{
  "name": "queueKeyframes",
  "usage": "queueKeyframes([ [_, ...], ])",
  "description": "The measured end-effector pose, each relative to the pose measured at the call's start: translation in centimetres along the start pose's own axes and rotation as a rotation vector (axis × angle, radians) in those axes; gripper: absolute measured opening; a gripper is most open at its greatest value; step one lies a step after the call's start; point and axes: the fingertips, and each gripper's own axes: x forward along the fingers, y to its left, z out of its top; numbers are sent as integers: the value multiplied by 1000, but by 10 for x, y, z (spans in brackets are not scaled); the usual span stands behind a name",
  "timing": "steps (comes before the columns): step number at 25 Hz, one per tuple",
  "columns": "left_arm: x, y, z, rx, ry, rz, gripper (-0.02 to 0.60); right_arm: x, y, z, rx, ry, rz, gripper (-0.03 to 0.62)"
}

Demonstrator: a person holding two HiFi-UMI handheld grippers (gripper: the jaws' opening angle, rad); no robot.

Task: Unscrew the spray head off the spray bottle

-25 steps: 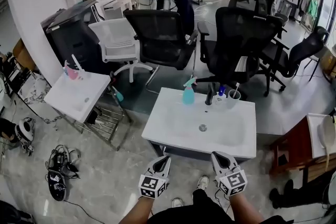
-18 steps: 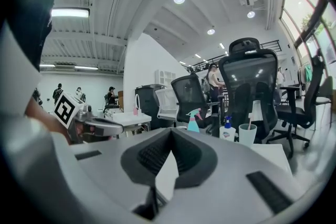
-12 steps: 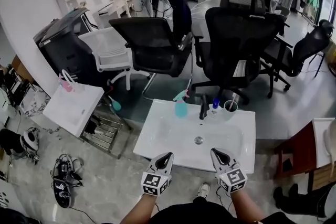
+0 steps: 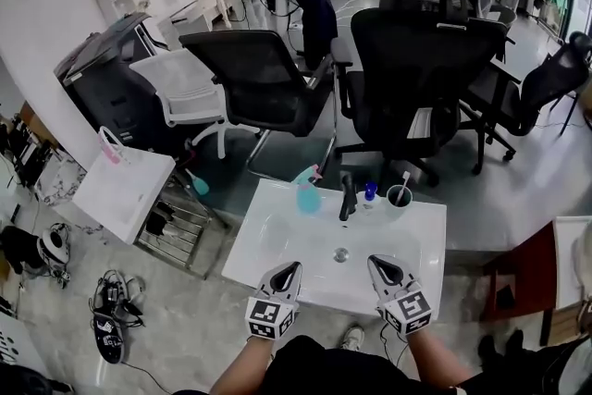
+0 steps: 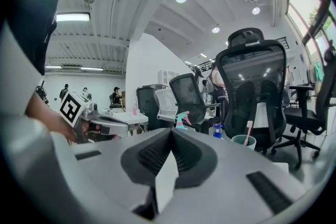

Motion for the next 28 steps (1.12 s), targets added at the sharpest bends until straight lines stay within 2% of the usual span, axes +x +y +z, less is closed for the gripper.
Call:
queueKeyframes([
  [10, 24, 32, -11, -29, 21, 7, 17, 35, -10, -5, 5, 20, -9, 6],
  [19, 64, 85, 1, -5, 35, -68, 17, 90, -13, 6, 21, 28, -76, 6],
  [28, 108, 106, -9, -6, 70, -152, 17, 117, -29, -8, 53, 69, -149, 6],
])
